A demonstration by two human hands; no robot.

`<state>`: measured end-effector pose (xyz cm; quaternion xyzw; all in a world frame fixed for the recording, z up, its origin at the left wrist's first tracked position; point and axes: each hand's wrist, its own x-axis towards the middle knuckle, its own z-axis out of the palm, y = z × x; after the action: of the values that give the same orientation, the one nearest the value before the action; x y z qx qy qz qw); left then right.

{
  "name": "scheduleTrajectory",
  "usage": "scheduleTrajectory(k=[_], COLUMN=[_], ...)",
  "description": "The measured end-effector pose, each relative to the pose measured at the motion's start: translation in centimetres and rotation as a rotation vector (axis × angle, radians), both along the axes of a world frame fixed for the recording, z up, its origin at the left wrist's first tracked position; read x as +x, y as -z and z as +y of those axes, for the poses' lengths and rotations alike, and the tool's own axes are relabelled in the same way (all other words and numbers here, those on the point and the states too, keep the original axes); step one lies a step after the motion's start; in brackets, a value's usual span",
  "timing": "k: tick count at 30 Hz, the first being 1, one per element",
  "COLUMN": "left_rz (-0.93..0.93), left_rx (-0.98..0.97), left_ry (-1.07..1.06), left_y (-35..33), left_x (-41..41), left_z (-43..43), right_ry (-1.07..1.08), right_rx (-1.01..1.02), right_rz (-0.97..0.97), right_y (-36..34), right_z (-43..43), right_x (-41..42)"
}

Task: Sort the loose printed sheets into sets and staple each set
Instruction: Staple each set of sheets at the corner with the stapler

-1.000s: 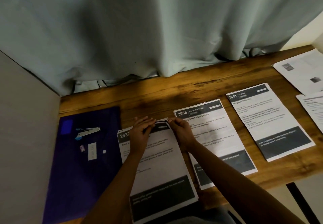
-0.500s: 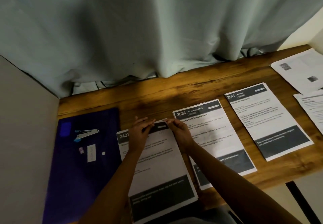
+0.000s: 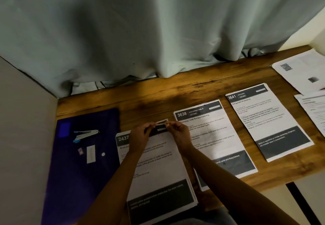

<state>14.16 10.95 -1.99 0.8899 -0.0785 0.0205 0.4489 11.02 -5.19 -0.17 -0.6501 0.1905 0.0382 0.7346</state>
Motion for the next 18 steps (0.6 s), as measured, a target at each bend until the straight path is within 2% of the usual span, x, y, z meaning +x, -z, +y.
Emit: scheduleTrajectory(k=[4,6,11,18], left_rz=[-0.049,-0.083,-0.145,-0.160], left_rx=[0.036,0.024,-0.007,0.014], left_ry=[0.065,0.083,0.072,0.036], left_y=[-0.2,-0.3,-0.5,-0.3], left_x=[-0.1,-0.4,-1.3,-1.8], left_z=[0.5,0.8,1.4,1.7], right_ry=[0.082,-0.005,-0.198,-0.222], right_rx=[-0.392,-0.502,-0.571,-0.594], right_rz=[0.059,0.100,0.170,0.165], right_y=[0.2,0.1,-0.9,-0.6], right_z=[-1.1,-1.8,-2.2,-1.5], right_x=[0.6,1.0,2.2,2.4])
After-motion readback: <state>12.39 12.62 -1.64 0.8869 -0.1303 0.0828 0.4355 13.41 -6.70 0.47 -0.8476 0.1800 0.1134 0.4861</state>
